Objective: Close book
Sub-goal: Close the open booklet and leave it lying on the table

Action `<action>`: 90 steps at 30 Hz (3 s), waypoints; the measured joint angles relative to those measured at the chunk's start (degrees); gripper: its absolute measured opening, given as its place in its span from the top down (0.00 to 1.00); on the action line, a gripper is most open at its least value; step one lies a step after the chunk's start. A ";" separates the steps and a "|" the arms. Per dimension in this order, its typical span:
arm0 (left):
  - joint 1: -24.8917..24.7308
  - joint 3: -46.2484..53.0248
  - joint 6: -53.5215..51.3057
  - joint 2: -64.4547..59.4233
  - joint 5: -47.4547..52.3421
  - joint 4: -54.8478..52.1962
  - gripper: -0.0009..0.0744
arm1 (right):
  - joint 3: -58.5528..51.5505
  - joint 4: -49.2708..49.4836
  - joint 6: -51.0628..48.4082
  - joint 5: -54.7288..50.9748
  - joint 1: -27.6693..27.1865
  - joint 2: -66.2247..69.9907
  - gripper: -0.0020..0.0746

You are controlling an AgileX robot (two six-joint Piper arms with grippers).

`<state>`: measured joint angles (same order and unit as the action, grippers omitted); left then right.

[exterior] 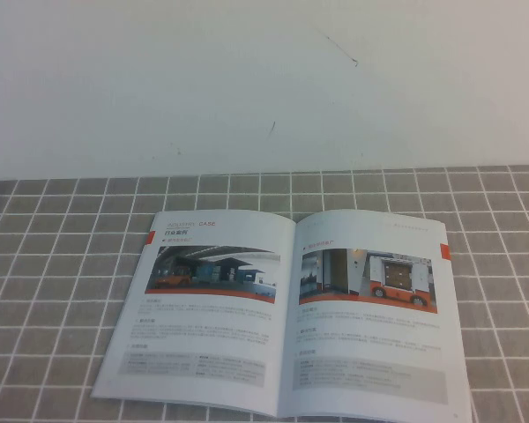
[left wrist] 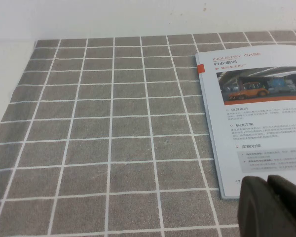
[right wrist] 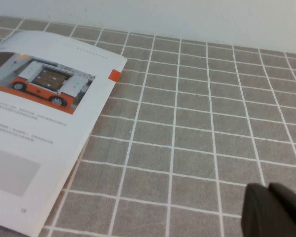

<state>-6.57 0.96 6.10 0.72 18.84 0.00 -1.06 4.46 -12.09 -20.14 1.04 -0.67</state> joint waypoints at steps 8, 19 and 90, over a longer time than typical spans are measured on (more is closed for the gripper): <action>0.00 0.00 0.00 0.00 0.02 0.30 0.99 | 0.00 0.00 0.00 0.00 0.00 0.00 0.98; 0.00 0.00 0.00 0.00 0.02 0.30 0.99 | 0.00 0.00 0.00 0.00 0.00 0.00 0.98; 0.00 -6.45 -0.40 0.08 -33.33 5.40 0.99 | 12.16 0.00 8.28 14.41 0.00 0.00 0.98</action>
<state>-6.57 -5.49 5.70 0.81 -14.49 5.40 11.10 4.45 -3.81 -5.74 1.04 -0.67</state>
